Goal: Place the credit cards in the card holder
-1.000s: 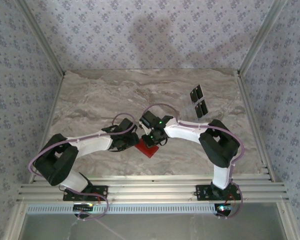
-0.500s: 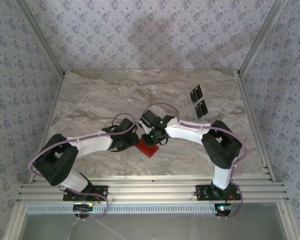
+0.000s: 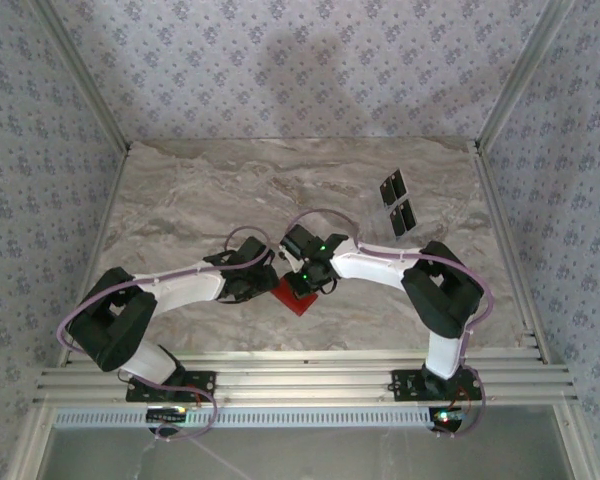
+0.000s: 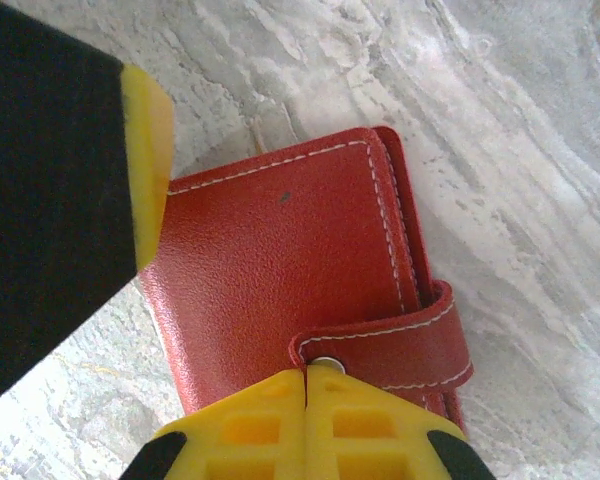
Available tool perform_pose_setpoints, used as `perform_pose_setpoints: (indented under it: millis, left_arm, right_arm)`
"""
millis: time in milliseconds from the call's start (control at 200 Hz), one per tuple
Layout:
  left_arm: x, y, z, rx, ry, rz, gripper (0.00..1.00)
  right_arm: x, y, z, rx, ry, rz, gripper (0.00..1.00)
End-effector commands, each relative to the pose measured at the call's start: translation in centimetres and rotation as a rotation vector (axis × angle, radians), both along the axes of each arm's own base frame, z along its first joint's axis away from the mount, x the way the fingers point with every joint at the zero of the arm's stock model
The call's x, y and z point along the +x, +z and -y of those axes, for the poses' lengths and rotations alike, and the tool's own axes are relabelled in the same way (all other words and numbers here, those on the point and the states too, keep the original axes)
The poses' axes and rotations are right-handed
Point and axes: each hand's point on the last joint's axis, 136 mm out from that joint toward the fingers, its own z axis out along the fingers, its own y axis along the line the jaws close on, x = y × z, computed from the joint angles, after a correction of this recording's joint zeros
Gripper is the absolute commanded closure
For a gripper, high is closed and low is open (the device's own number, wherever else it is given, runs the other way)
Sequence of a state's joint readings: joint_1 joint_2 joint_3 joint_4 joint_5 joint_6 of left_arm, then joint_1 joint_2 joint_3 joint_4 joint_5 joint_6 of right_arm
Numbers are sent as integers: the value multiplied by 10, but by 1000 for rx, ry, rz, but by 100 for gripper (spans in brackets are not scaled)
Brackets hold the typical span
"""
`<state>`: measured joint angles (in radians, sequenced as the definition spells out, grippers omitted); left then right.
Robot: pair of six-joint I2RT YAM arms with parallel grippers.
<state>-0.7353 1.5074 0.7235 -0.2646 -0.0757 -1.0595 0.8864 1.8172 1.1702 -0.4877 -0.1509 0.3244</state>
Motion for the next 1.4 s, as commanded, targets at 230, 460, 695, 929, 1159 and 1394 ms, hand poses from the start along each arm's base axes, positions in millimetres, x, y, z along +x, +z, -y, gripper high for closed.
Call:
perform_pose_setpoints:
  millis: [230, 460, 695, 929, 1159, 1394]
  left_arm:
    - [-12, -24, 3, 5, -32, -56, 35]
    - [-11, -26, 5, 3, -35, -60, 35]
    - [-10, -27, 9, -15, -41, -61, 35]
    - [-9, -26, 14, -40, -48, -53, 35]
    - [-6, -26, 16, -51, -47, -46, 35]
    - [-5, -21, 14, -57, -37, -41, 35]
  right_arm:
    - [-13, -16, 10, -38, -5, -55, 100]
    - [-18, -28, 9, -68, 14, -103, 100]
    - [-25, -41, 16, -159, 23, -176, 100]
    - [-28, -60, 38, -253, -40, -271, 100]
    - [-21, -81, 58, -218, -178, -394, 100]
    - [-19, -94, 68, -245, -251, -450, 100]
